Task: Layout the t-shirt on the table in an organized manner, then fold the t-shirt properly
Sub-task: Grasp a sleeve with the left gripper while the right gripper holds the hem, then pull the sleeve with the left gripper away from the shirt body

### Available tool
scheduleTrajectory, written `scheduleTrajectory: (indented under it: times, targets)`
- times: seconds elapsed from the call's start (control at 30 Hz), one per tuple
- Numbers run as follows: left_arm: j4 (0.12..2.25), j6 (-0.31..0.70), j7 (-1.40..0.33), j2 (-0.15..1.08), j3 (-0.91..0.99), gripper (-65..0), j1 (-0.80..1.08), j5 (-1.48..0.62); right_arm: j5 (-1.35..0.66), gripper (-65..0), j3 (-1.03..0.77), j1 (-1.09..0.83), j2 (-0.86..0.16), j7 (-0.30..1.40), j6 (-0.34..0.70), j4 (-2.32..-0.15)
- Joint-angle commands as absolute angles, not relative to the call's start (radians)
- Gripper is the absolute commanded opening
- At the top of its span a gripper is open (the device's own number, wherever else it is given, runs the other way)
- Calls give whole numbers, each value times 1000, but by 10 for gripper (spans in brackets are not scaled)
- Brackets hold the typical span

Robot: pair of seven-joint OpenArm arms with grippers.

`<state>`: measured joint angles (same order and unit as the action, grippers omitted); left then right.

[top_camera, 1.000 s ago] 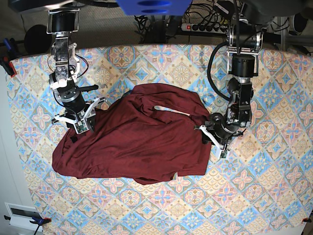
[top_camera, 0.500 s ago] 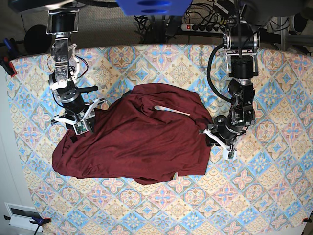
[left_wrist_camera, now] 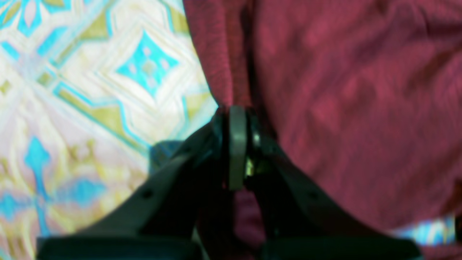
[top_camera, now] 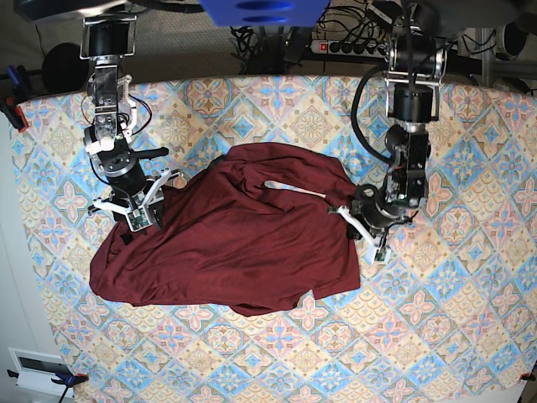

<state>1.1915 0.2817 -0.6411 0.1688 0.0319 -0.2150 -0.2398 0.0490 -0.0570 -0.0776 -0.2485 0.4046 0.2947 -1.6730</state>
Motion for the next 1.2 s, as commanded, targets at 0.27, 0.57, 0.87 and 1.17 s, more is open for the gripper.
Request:
scheduleTrajectory:
  times: [0.27, 0.57, 0.87, 1.17]
  targets:
    - [1782, 283, -791, 189, 232, -650, 173, -237, 42, -489, -62, -64, -259, 378, 291, -1695]
    - [2009, 283, -786, 189, 272, -650, 455, -239, 42, -489, -7, -64, -259, 378, 291, -1695]
    - [2011, 283, -792, 189, 367, -624, 519, -257, 42, -489, 18, -65, -259, 378, 291, -1695]
    - [2032, 283, -1073, 282, 432, -361, 433, -544, 24, -488, 10, -117, -259, 455, 291, -1745]
